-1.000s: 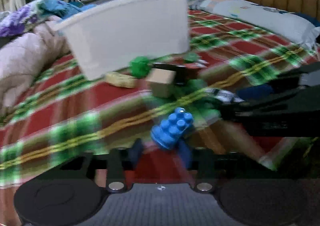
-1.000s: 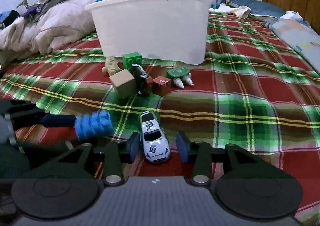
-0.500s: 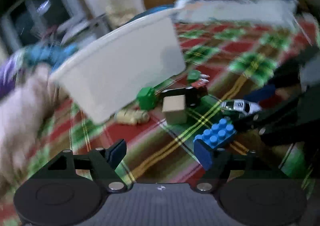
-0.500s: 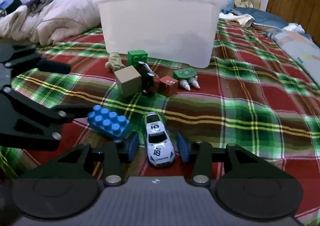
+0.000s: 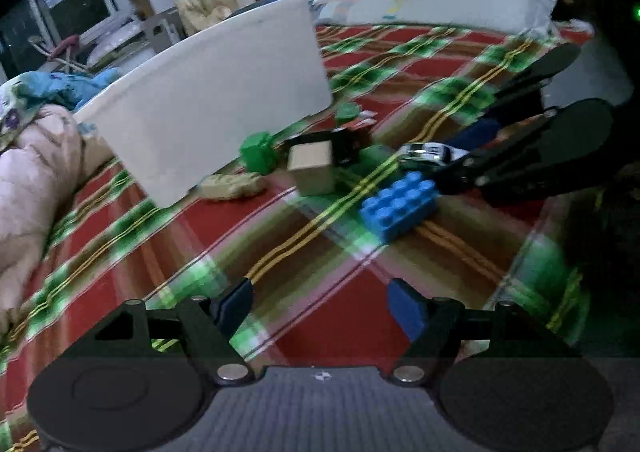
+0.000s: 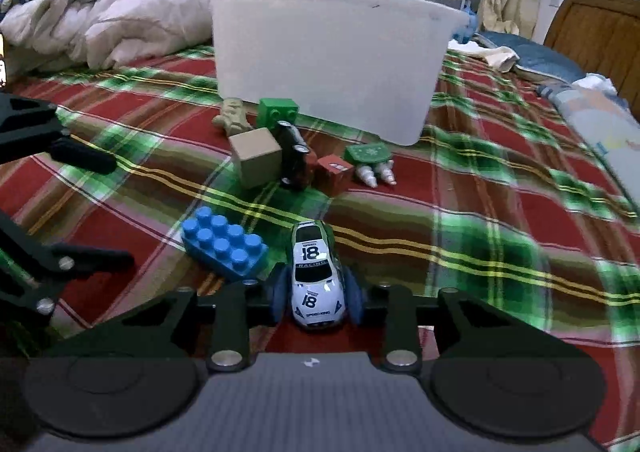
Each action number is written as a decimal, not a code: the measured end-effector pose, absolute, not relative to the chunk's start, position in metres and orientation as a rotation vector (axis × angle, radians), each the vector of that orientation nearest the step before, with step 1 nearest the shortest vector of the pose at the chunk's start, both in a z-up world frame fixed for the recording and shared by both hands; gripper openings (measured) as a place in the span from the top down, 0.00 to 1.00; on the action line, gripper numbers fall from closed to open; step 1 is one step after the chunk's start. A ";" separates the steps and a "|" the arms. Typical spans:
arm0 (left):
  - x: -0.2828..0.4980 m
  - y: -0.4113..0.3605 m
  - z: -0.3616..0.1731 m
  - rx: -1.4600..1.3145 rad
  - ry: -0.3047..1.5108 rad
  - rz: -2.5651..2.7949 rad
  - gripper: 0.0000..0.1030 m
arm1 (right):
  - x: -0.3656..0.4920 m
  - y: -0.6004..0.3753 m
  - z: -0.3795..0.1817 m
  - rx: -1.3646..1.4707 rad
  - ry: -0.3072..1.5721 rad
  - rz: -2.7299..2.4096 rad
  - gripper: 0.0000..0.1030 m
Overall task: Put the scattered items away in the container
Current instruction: 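Lift the blue brick with the left tool while the right tool lifts the white car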
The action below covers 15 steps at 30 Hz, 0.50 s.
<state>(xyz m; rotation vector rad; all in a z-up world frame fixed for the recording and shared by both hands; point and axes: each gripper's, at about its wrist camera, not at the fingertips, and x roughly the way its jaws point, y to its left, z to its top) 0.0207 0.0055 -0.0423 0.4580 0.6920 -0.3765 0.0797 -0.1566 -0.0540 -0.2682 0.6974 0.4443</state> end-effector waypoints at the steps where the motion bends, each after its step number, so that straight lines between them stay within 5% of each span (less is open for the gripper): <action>1: 0.019 0.001 -0.041 0.471 0.681 -0.390 0.25 | 0.080 -0.160 -0.053 -0.265 0.699 0.427 0.67; 15: 0.031 -0.030 -0.045 0.603 0.624 -0.436 0.25 | 0.084 -0.181 -0.054 -0.160 0.723 0.370 0.66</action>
